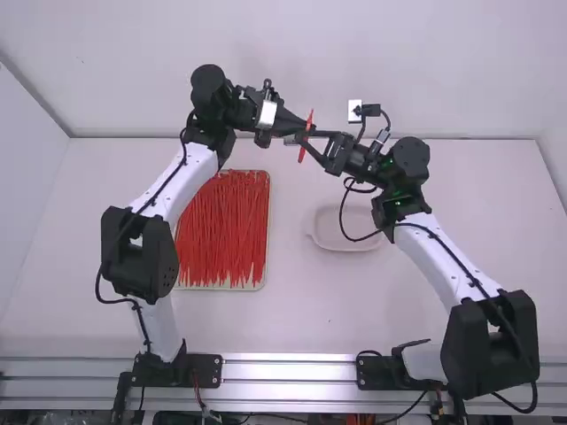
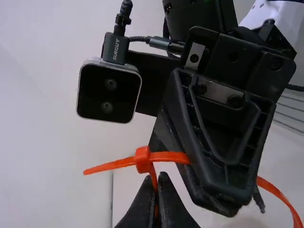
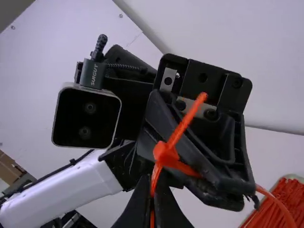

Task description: Fasten the cable tie

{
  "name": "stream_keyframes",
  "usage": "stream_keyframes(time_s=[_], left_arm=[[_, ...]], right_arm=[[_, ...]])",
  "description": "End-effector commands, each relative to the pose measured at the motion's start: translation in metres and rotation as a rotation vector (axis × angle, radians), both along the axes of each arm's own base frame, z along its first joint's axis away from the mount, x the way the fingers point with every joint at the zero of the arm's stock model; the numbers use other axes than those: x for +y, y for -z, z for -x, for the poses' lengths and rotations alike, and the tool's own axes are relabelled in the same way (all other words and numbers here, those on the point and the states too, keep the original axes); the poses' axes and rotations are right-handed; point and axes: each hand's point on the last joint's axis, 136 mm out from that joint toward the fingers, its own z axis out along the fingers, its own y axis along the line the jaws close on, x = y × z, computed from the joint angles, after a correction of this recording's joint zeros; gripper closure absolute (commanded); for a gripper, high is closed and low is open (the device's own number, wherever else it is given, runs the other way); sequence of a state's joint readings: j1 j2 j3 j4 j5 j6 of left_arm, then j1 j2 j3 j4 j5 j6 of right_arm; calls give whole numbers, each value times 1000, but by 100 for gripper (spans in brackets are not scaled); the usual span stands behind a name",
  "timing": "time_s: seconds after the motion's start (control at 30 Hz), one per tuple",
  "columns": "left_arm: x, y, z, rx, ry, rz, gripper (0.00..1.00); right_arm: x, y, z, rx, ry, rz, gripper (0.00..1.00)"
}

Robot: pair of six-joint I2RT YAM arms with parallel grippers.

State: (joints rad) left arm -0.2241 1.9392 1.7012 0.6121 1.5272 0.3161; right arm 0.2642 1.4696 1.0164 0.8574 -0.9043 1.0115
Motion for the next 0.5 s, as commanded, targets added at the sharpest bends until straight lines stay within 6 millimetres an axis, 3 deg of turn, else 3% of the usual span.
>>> stream_keyframes(time_s=[0.0,0.47], left_arm=[[0,-3,10,-36,42,-3,99],[-2,-14,16,-112,49,14,99]], right_arm=[[-12,-23,-8,-34,53,-42,100],[-17,-21,-11,-47,71,-31,100]])
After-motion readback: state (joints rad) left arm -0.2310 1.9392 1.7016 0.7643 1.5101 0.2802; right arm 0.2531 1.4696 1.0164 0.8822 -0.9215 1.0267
